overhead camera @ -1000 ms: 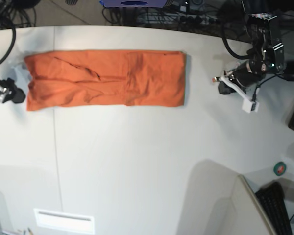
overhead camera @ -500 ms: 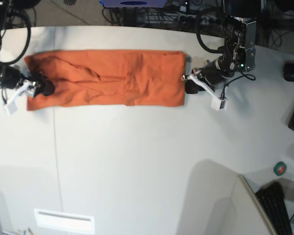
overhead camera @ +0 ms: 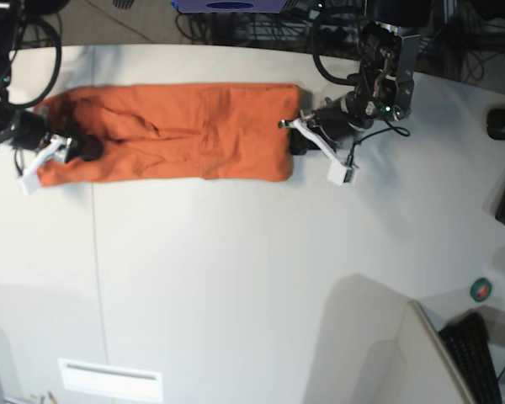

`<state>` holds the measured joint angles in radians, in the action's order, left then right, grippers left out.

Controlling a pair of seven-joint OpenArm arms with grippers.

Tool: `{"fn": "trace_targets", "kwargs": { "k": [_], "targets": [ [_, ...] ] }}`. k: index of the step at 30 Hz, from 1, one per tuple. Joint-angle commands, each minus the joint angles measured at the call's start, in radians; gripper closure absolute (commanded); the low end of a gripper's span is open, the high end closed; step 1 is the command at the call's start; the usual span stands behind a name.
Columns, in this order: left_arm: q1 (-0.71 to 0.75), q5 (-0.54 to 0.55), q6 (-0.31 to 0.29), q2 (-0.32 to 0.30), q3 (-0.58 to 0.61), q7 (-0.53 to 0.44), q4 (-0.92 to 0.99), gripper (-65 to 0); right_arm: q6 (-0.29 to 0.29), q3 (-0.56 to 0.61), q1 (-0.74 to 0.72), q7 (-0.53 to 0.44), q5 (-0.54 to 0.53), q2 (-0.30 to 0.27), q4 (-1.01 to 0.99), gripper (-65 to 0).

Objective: Layout the t-shirt on the table in an organized manner, then fold the t-shirt properly
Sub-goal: 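Lower both grippers onto opposite ends of the orange strip and grasp, then fold the strip end with the left gripper over toward the right gripper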

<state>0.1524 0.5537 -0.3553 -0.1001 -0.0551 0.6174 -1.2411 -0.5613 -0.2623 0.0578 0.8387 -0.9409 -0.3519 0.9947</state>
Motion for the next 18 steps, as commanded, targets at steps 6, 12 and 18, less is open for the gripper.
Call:
{"fn": "trace_targets", "kwargs": {
  "k": [6,12,18],
  "targets": [
    [-0.003,-0.007,0.005,-0.010,-0.002,0.006,-0.009,0.0,-0.001,-0.004,-0.032,-0.055,0.006,-0.029,-0.099,-27.3],
    [-0.004,-0.007,0.005,-0.007,-0.002,0.006,-0.007,0.0,0.002,-0.004,-0.037,-0.057,0.006,-0.029,-0.096,-0.6],
    [-0.038,-0.007,0.005,0.001,0.010,0.006,-0.001,0.0,0.162,-0.002,-0.046,-0.055,0.006,-0.029,-0.069,0.0]
  ]
}}
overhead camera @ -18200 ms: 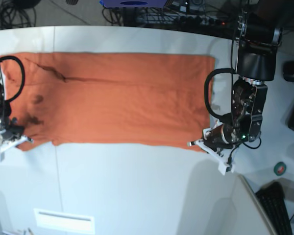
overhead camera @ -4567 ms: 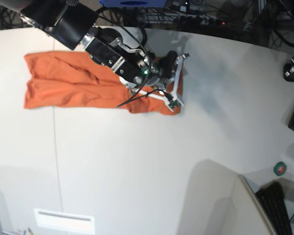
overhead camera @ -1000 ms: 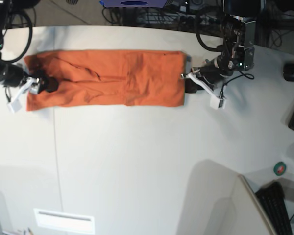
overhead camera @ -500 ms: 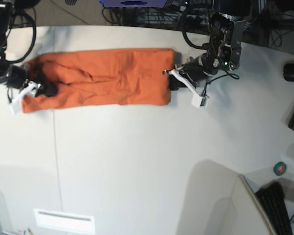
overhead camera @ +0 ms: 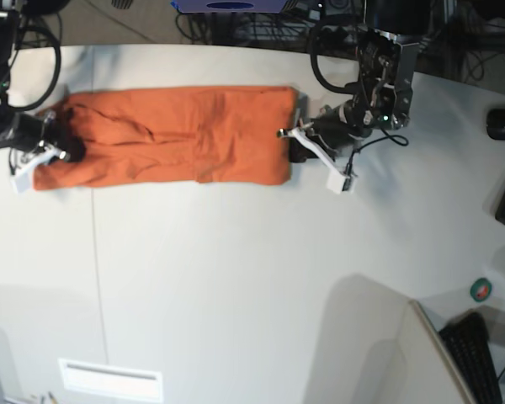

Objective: Layout the t-shirt on the table in an organized manner, then fold the t-shirt properly
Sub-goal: 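Fold the strip end with the left gripper over toward the right gripper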

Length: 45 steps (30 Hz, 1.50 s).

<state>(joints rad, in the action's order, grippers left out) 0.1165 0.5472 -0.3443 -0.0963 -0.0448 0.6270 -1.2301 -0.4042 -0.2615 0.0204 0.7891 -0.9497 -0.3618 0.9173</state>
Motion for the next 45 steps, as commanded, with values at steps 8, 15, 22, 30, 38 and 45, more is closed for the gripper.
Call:
{"fn": "trace_targets", "kwargs": {
  "k": [8,15,22,30,38,45],
  "targets": [
    [-0.076,0.000,-0.006,0.065,0.003,0.001,0.033,0.0,0.261,0.001,0.068,-0.001,0.140,-0.007,0.371,0.0],
    [-0.157,0.000,-0.005,0.076,0.207,-0.003,0.103,0.0,0.402,0.003,0.125,0.031,0.294,0.048,0.633,0.0],
    [-0.196,0.000,-0.005,0.122,0.230,-0.002,0.106,0.0,0.422,0.004,0.151,0.131,0.297,0.099,0.805,0.0],
    [-0.194,0.000,-0.005,0.123,0.227,0.000,0.106,0.0,0.422,0.021,0.155,0.165,0.298,0.191,0.843,0.0],
    [-0.166,0.000,-0.005,0.085,0.222,0.001,0.100,0.0,0.647,0.250,0.157,0.023,0.298,0.189,0.845,0.0],
    [-0.111,0.006,-0.005,-0.024,0.214,0.001,0.052,0.0,0.713,0.324,0.161,-0.055,0.298,0.166,0.842,0.0]
  ]
}}
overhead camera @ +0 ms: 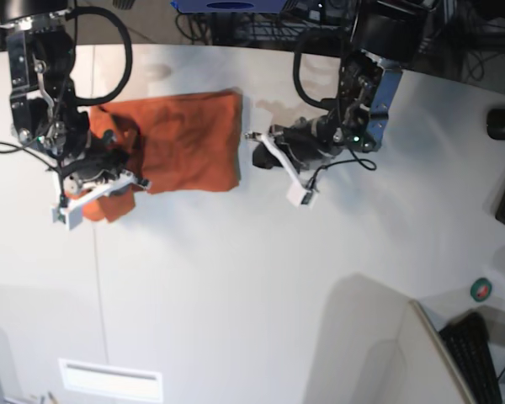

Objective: Layout the t-shirt on the table in an organized manner, then fold the t-shirt properly
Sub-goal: 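Fold the strip end with the left gripper over toward the right gripper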

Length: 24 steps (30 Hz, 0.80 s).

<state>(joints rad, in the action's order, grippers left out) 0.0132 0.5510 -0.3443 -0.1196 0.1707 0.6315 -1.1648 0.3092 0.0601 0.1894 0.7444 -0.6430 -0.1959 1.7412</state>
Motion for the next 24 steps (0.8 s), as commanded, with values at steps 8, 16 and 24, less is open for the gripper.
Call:
{"fn": "trace_targets", "kwargs": {
  "k": [8,16,24],
  "targets": [
    [0.051,-0.001,-0.005,-0.013,-0.055,-0.002,-0.059,0.0,0.107,0.117,-0.006,-0.018,-0.008,0.000,0.059,0.0],
    [0.051,-0.001,-0.005,-0.012,-0.058,-0.002,-0.059,0.0,0.138,0.129,-0.012,-0.023,-0.008,-0.009,0.059,0.0],
    [0.110,0.002,-0.006,-0.050,-0.125,0.000,-0.105,0.0,0.138,0.132,-0.012,-0.095,-0.008,-0.007,0.004,0.0]
  ]
}}
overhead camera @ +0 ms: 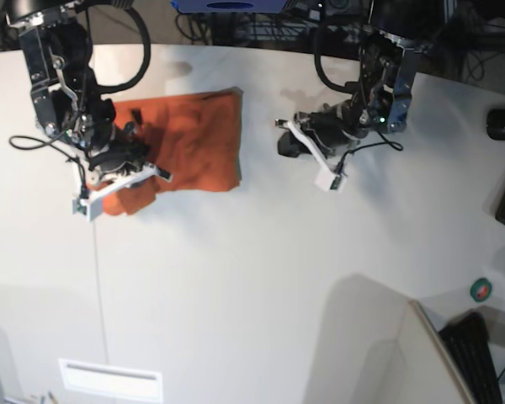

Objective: Layout the t-shirt on the table in an organized manner, then fold the t-shirt properly
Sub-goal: 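Fold the strip end with the left gripper over toward the right gripper, then press the folded bundle with the right gripper and lift the left gripper away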

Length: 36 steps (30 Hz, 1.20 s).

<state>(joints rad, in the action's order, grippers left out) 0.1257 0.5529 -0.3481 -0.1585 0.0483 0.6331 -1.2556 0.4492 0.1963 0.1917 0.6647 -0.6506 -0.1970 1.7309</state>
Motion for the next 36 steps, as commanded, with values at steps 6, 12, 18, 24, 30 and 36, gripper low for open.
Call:
{"fn": "trace_targets", "kwargs": {
  "k": [6,12,18,24,30,36],
  "targets": [
    [0.067,0.000,-0.004,-0.026,-0.117,-0.002,-0.114,0.0,-0.002,-0.004,-0.028,-0.016,-0.001,0.024,-0.047,0.0],
    [0.081,0.000,-0.004,-0.028,-0.184,0.000,-0.135,0.0,-0.002,0.059,-0.027,-0.016,-0.001,0.021,-0.032,0.0],
    [0.081,0.000,-0.004,-0.028,-0.189,0.000,-0.132,0.0,0.000,0.050,-0.002,-0.015,0.025,0.017,0.025,0.0],
    [0.081,0.000,-0.004,-0.028,-0.189,0.000,-0.131,0.0,0.001,0.050,0.056,-0.009,0.151,0.024,0.133,0.0],
    [0.081,0.000,-0.004,-0.028,-0.189,0.000,-0.131,0.0,0.086,0.059,0.070,-0.009,0.147,0.026,0.146,0.0],
    [0.081,0.000,-0.004,-0.028,-0.189,0.000,-0.131,0.0,0.086,0.081,0.048,-0.015,0.148,0.046,0.088,0.0]
  ]
}}
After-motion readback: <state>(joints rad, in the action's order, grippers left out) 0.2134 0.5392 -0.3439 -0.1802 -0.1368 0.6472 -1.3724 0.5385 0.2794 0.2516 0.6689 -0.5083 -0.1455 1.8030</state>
